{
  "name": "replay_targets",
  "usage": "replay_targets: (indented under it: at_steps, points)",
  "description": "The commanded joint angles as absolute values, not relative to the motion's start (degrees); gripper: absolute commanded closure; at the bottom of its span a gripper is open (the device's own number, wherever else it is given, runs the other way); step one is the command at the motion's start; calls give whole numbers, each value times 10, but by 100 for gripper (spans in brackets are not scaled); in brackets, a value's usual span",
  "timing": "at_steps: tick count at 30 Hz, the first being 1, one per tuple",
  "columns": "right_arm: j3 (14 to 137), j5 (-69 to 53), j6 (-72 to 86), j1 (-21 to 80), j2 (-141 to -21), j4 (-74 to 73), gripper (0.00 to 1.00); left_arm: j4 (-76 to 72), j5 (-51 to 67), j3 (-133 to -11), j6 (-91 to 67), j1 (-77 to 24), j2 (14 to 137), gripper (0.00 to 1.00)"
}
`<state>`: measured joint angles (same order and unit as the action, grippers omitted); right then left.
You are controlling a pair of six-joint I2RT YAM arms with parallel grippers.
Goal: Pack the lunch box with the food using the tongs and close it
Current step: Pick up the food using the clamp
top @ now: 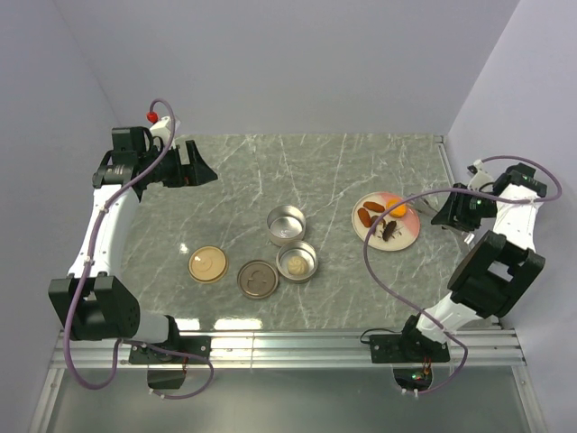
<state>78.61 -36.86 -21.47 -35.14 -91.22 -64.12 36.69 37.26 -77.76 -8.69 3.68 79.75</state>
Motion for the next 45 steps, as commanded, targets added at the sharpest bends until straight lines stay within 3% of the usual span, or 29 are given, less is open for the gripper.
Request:
replay_targets:
  at_steps: [1,45]
  points:
    - [794,-390,-204,-352,-927,-621,53,358,381,-802,-86,39,801,3]
    - [809,-444,-201,-342,-1025,-619,52,350,376,-795,-91,38,811,3]
